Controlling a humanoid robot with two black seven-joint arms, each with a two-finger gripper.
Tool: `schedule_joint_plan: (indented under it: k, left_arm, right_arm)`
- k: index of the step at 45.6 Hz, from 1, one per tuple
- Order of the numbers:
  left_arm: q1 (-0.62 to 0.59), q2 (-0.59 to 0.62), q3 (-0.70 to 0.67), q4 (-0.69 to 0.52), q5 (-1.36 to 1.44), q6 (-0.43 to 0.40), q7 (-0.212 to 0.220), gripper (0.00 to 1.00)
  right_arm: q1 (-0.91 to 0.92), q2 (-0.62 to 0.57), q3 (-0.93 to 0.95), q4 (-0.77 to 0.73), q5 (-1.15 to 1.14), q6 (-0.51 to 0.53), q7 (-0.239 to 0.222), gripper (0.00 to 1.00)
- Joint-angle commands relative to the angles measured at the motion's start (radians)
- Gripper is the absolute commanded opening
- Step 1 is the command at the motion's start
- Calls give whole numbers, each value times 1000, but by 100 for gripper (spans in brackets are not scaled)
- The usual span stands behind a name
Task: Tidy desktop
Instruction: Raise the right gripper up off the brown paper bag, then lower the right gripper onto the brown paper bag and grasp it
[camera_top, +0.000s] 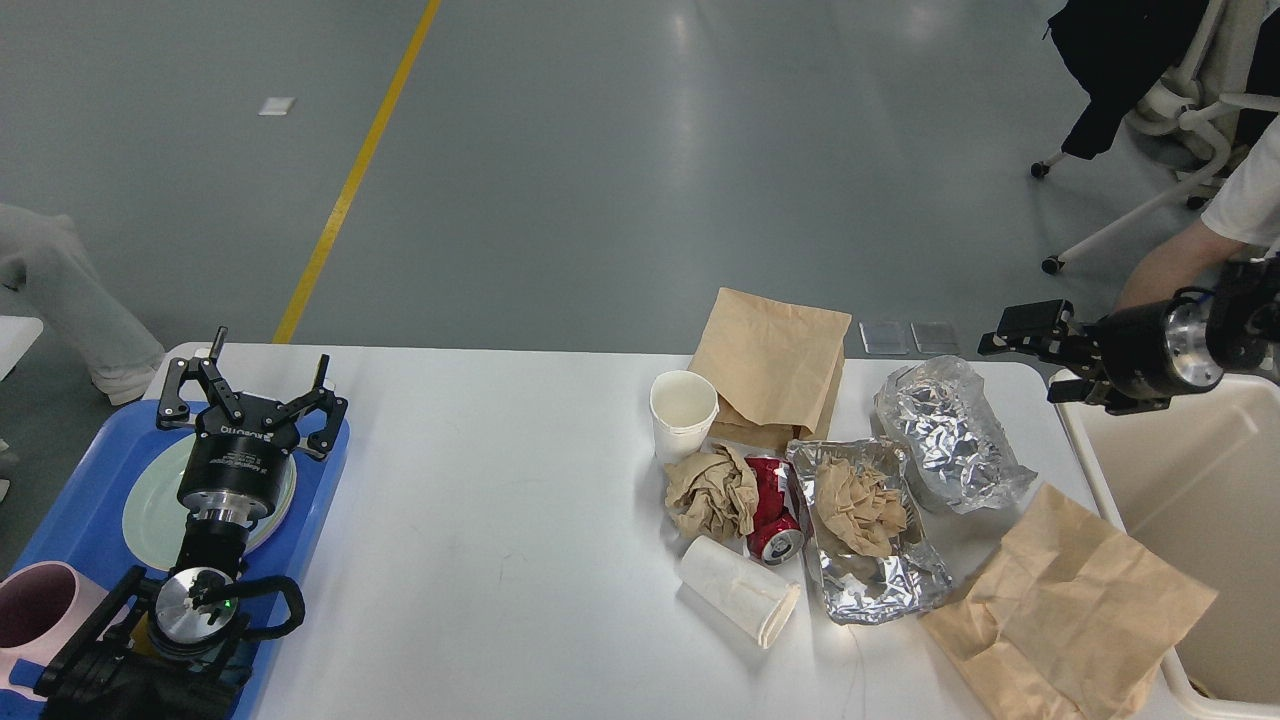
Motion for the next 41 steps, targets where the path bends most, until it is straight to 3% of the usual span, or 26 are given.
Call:
schedule_joint_plan:
  k: [1,5,9,13,21,28,33,37,41]
  left_arm:
    - [0,0,0,0,0,0,0,97]
    - [0,0,0,0,0,0,0,97]
    - [0,1,0,0,0,0,0,97]
    - [1,0,0,0,0,0,0,97]
    - [0,0,0,0,0,0,0,97]
    - [0,0,0,0,0,0,1,97]
    - [0,0,0,0,0,-1,1,97]
    - [0,0,0,0,0,-1,1,97]
    - [0,0,0,0,0,-1,1,97]
  right_arm:
    - [145,163,-173,63,2,144,-10,100]
    - [243,240,-190,184,-2,165,-68,100]
    - [358,271,-187,320,6,158,-214,100]
    - [469,283,-187,448,14,149,-298,100]
    - [664,282,-190,665,43,136,-325,100]
    - [747,230,-204,824,66,61,-363,100]
    - [744,188,-238,836,83,-35,-398,100]
    - [724,194,-308,836,133,-124,-400,100]
    - [695,194,-351,835,184,-144,-401,100]
